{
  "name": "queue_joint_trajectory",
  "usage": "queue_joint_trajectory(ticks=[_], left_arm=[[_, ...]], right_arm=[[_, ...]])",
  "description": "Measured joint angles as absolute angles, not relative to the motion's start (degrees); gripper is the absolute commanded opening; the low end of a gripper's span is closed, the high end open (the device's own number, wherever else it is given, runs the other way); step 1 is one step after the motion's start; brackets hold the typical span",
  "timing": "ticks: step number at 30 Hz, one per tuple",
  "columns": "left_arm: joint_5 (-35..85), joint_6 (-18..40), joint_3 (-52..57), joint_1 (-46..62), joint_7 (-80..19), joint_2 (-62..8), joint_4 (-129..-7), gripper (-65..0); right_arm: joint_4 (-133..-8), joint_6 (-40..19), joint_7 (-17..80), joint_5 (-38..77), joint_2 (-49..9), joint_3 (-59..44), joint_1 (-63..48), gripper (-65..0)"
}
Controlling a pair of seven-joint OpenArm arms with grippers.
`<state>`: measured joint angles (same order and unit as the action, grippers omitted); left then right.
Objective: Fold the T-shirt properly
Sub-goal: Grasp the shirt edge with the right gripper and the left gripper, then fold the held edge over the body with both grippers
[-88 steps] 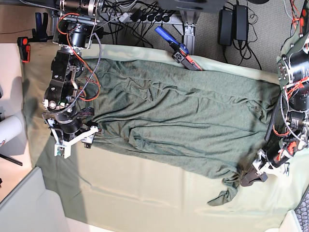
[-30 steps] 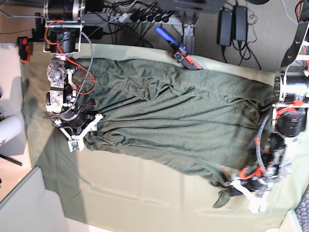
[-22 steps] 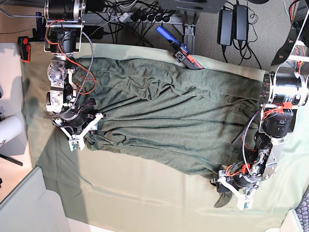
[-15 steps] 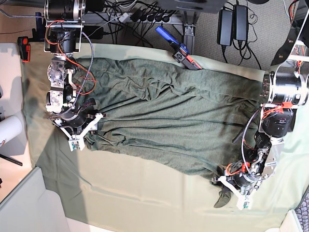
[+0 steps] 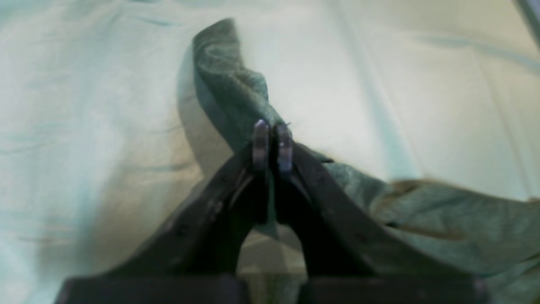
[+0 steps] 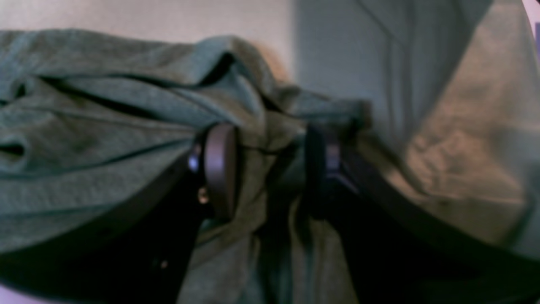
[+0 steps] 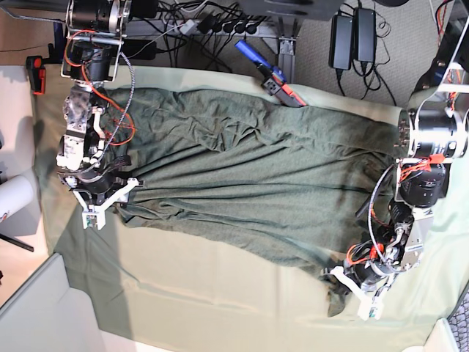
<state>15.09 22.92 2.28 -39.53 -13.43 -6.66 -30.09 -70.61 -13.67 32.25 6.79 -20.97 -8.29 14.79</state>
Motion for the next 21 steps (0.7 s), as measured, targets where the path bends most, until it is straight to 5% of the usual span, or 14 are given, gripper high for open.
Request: queue_joint_trajectory(ticks=[9,14,18,21], left_arm=[[16.16,23.66,3.81,-39.53,-13.47,-6.66,-30.09,-65.0],[16.16,23.66,3.81,-39.51,-13.47,-6.66,-30.09,-65.0],[17.89,24.86,3.81,-39.48,-13.63,-7.05,-30.15,-65.0],[20.88,33.74,3.84,-39.38,-13.76,-8.58,-30.85,-65.0]], right_arm=[[-70.11,-13.67,31.73,7.05,-20.82,-8.29,14.76,-39.9],[-69.82,-13.67,31.05,7.38,-20.80,-8.27,14.76,-65.0],[-69.78,-13.67,30.44,7.27,-20.80,-8.27,14.76,-65.0],[-69.73,-13.67,30.44,7.03,-20.80,-8.27,14.76,-65.0]])
